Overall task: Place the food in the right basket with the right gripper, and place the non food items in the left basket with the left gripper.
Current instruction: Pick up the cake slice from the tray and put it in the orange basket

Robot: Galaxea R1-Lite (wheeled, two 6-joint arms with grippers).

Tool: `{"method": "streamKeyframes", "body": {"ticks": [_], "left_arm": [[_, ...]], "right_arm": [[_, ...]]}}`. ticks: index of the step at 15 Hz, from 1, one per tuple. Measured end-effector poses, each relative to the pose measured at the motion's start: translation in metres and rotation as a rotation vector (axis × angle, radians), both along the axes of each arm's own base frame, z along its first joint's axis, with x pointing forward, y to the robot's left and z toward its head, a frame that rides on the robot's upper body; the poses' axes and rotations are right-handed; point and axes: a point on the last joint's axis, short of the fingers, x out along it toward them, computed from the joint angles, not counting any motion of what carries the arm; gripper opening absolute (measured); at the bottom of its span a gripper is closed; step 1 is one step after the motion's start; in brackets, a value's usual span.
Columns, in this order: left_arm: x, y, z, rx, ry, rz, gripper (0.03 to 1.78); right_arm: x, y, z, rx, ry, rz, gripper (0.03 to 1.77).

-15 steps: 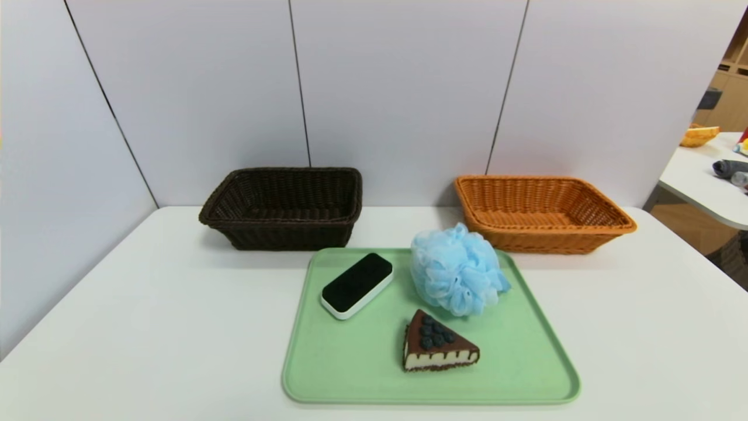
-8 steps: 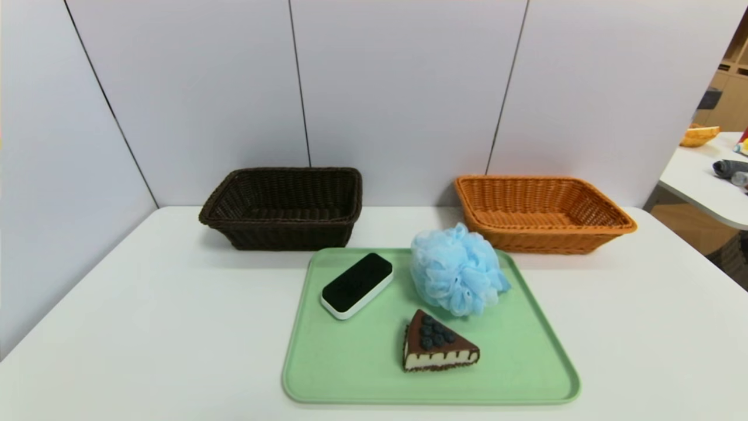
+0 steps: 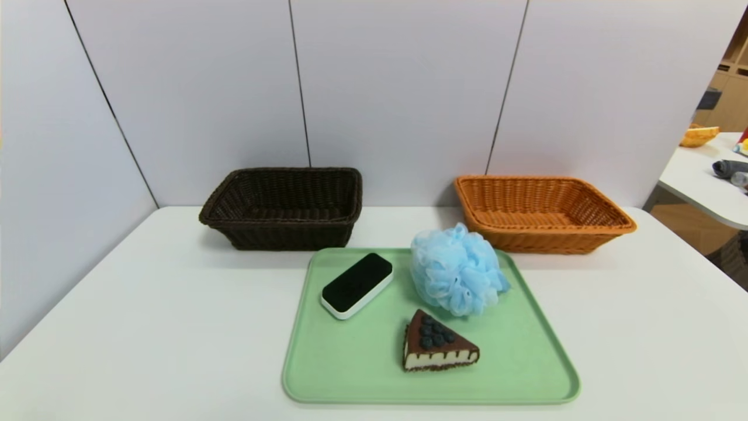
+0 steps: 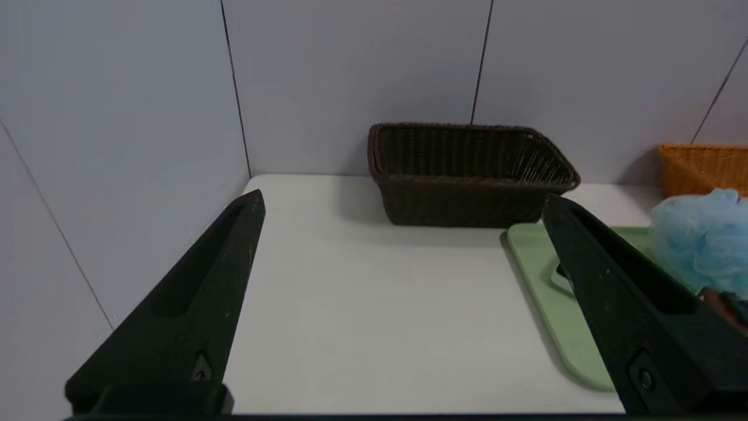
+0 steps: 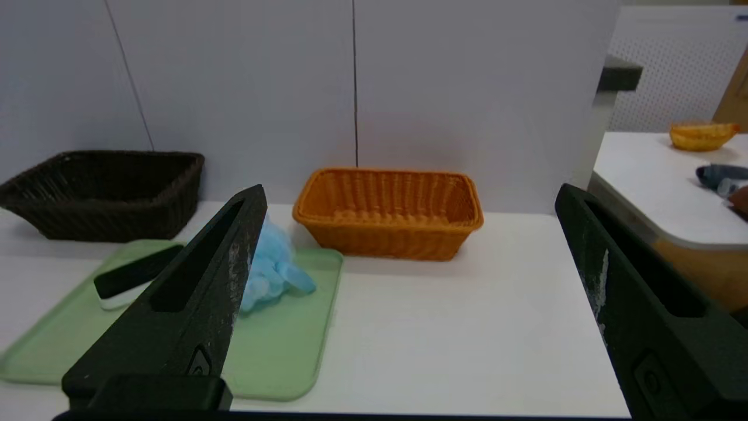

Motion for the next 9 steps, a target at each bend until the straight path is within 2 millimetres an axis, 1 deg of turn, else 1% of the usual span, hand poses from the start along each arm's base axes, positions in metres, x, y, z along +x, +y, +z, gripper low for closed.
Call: {"method": "streamKeyframes", "body": {"ticks": [1,3,5,6,7,8,9], "left_arm": [[0.007,0.000,0.025,-0.001,-0.011,0.000,1.69],[0.027,0.000,0.066,-0.001,-0.018,0.000,1.69],[0.052,0.000,0.099,0.001,-0.009,0.000,1.69],[0.067,0.001,0.111,0.001,0.004,-0.002,1.69],[0.085,0.001,0.120,0.002,0.030,-0.005,1.69],[0.103,0.000,0.124,0.002,0.060,-0.014,1.69],[0.120,0.000,0.124,0.000,0.104,-0.023,1.69]], "right_arm": [[0.006,0.000,0.021,-0.005,0.000,0.011,1.71],[0.031,0.001,0.063,-0.024,0.027,0.031,1.71],[0.057,0.001,0.096,-0.049,0.068,0.048,1.71],[0.073,0.001,0.111,-0.058,0.092,0.066,1.71],[0.087,0.002,0.121,-0.062,0.122,0.084,1.71],[0.106,0.003,0.128,-0.063,0.180,0.112,1.71],[0.126,0.005,0.129,-0.065,0.258,0.146,1.71]]}}
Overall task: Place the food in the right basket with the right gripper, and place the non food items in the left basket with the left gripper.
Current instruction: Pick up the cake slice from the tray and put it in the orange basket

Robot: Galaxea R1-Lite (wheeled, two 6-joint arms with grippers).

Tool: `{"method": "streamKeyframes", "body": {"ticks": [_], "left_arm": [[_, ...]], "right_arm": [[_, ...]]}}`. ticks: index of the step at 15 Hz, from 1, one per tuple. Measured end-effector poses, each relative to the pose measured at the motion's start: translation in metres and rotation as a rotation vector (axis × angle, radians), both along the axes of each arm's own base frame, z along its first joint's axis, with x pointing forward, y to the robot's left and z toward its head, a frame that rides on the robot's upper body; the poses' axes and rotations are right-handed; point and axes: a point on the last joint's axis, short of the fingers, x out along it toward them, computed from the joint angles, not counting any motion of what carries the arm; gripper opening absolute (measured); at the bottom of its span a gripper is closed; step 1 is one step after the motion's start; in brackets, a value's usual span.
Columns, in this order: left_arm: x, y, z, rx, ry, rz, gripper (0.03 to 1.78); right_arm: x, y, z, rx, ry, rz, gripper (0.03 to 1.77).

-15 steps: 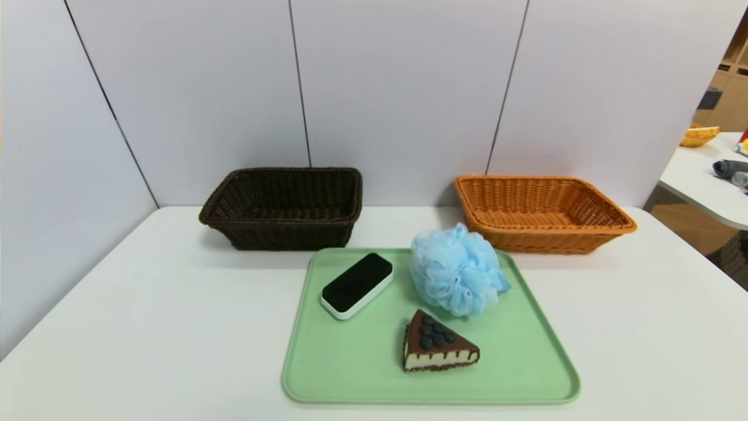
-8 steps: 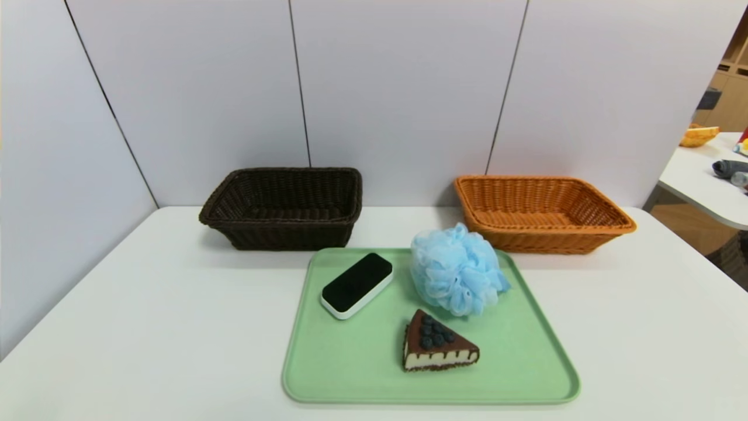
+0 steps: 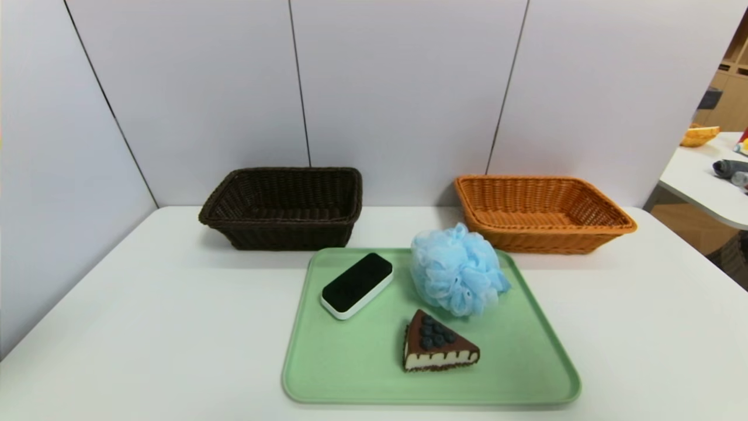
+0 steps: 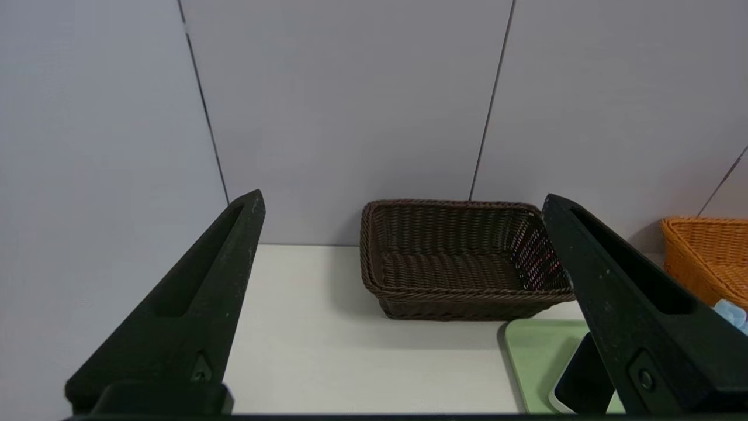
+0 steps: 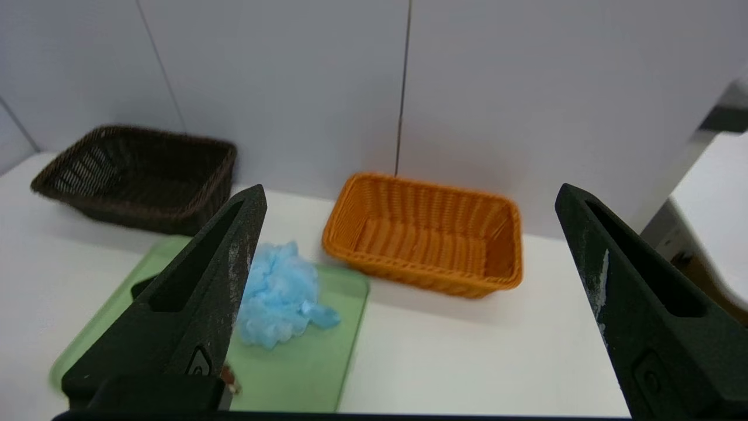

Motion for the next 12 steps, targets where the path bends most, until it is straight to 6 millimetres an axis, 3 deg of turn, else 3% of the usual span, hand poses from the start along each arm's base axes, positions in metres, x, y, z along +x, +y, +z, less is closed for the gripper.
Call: {"method": "streamKeyframes", "body": {"ticks": [3,6,8,12], "left_arm": [[0.051,-0.005,-0.017,-0.013,0.184,-0.028,1.69],[0.086,-0.018,-0.038,-0.005,0.309,-0.084,1.69],[0.097,-0.035,-0.052,0.019,0.373,-0.123,1.69],[0.109,-0.073,-0.078,0.048,0.474,-0.180,1.69]], "right_arm": [[0.060,0.014,-0.016,-0.017,0.213,0.085,1.71],[0.099,0.040,-0.044,-0.044,0.375,0.193,1.71],[0.111,0.063,-0.069,-0.061,0.495,0.274,1.71],[0.114,0.103,-0.106,-0.077,0.678,0.378,1.71]]}}
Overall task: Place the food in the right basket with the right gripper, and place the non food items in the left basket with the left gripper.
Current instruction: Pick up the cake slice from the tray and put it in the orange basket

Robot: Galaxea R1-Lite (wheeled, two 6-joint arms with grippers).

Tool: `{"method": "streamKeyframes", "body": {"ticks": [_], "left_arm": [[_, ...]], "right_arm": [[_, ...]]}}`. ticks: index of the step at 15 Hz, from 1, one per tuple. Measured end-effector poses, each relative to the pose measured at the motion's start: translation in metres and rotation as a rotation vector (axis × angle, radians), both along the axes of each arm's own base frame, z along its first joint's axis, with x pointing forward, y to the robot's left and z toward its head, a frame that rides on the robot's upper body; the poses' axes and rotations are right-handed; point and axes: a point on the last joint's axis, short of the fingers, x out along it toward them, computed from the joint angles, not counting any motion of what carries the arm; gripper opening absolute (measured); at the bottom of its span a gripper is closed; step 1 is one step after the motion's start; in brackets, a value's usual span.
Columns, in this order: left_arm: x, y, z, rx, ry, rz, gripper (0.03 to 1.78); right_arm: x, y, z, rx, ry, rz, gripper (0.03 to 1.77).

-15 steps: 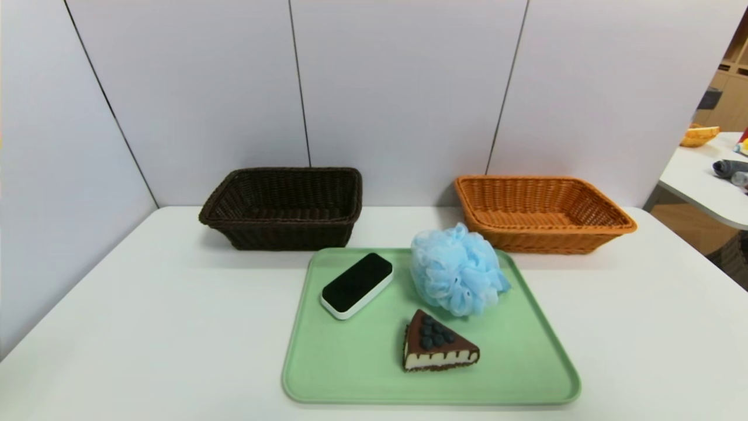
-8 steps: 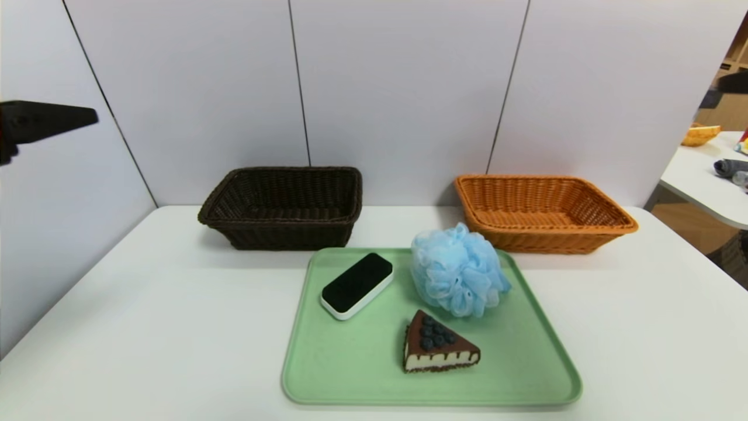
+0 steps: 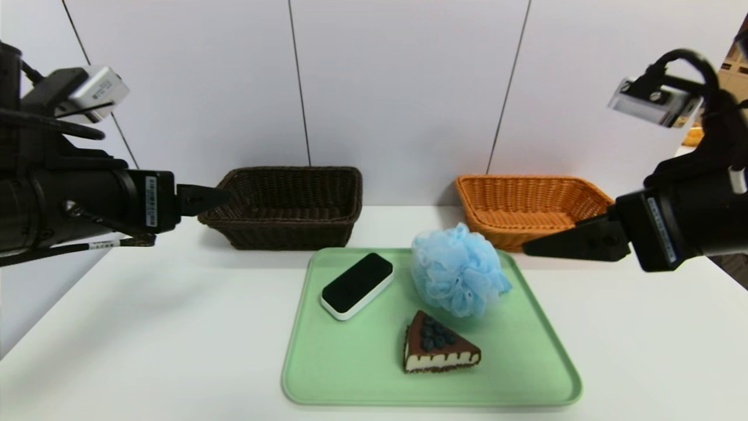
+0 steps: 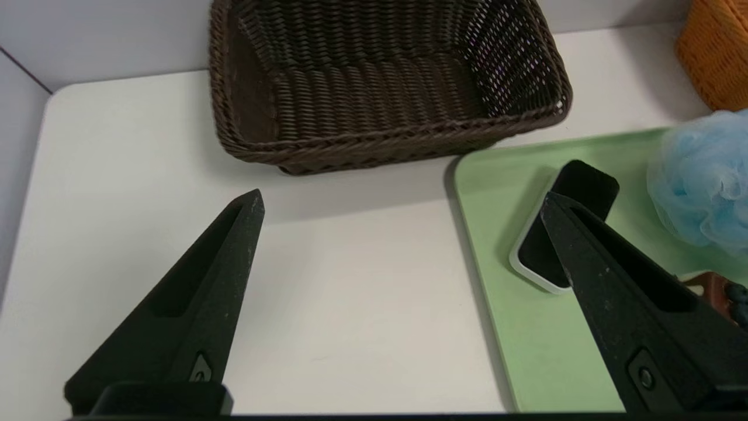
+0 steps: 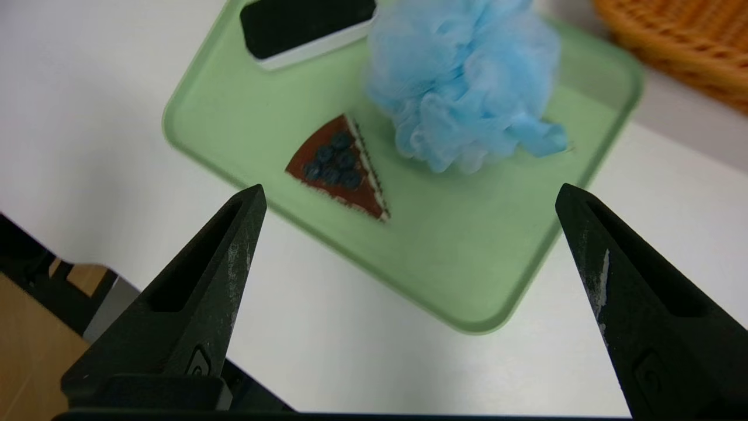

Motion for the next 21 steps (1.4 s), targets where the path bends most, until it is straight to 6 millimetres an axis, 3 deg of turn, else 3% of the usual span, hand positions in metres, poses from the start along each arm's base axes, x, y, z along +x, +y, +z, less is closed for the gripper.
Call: {"method": "streamKeyframes", "body": {"ticks": [4,11,17,21], "left_arm": [[0.007,-0.015,-0.019,0.029,0.072,-0.048,1.69],[0.014,-0.021,-0.027,0.045,0.102,-0.054,1.69],[0.015,-0.021,-0.029,0.048,0.110,-0.053,1.69],[0.014,-0.021,-0.031,0.051,0.117,-0.053,1.69]], "right_arm": [[-0.008,0.019,-0.018,-0.062,0.090,0.091,1.71],[-0.013,0.042,-0.046,-0.179,0.191,0.239,1.71],[0.006,0.070,-0.093,-0.177,0.178,0.303,1.71],[0.013,0.083,-0.113,-0.194,0.187,0.322,1.71]]}}
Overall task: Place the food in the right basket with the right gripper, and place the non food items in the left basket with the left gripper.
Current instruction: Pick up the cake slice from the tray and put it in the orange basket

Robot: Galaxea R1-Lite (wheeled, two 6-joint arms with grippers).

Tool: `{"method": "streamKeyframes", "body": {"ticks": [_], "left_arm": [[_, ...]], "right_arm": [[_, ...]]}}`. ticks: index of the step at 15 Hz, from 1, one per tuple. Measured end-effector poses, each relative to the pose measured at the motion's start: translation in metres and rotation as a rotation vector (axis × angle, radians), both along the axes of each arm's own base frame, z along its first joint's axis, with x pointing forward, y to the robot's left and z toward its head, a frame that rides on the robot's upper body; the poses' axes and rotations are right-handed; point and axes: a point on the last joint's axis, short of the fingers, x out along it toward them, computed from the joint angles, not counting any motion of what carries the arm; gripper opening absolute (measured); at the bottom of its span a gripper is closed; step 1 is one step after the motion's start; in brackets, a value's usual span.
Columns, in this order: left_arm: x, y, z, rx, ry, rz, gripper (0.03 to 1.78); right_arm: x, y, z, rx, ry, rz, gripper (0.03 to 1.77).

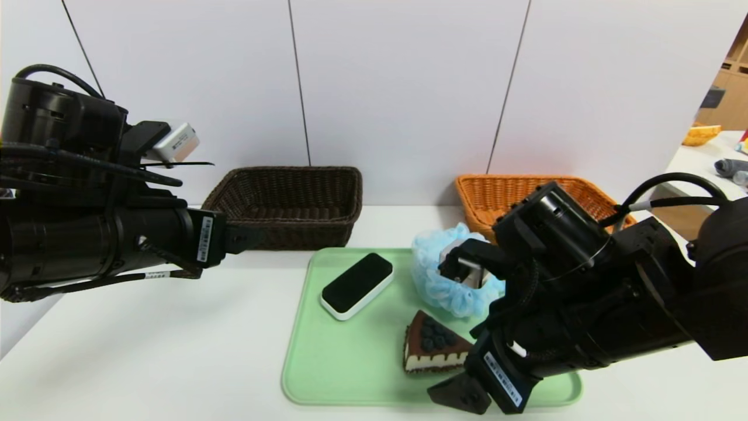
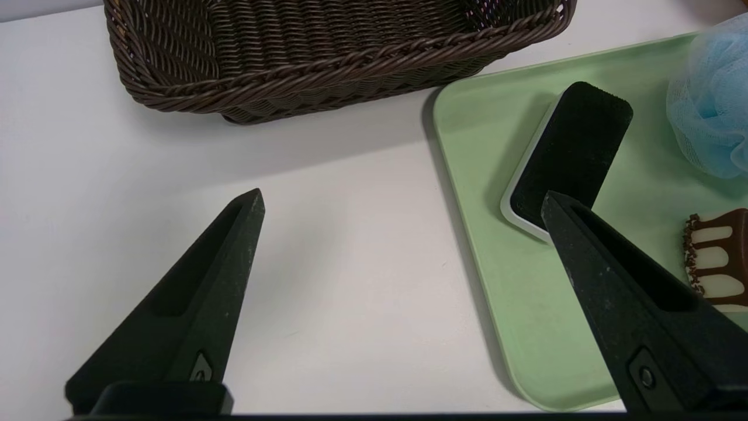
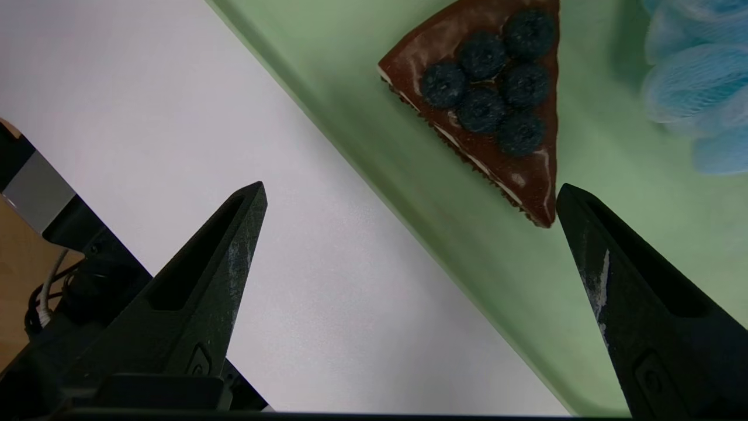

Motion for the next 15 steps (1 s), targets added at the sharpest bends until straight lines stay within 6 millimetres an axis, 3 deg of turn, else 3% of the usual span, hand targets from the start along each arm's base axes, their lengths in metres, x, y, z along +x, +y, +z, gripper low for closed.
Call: {"method": "streamKeyframes", "body": {"ticks": [8,15], "left_arm": [[-0.0059,0.0025,-0.0062,0.006,0.016,-0.001,1.69],[-0.0066,0.0028,-0.0087,0.003,0.016,-0.003,1.69]], "right_arm": [[0.0050,0.0052,-0.0115,-0.025,0.023,-0.007,1.71],[0.0079,0.0020,-0.0022,-0.013,-0.015,-0.029,1.71]]}}
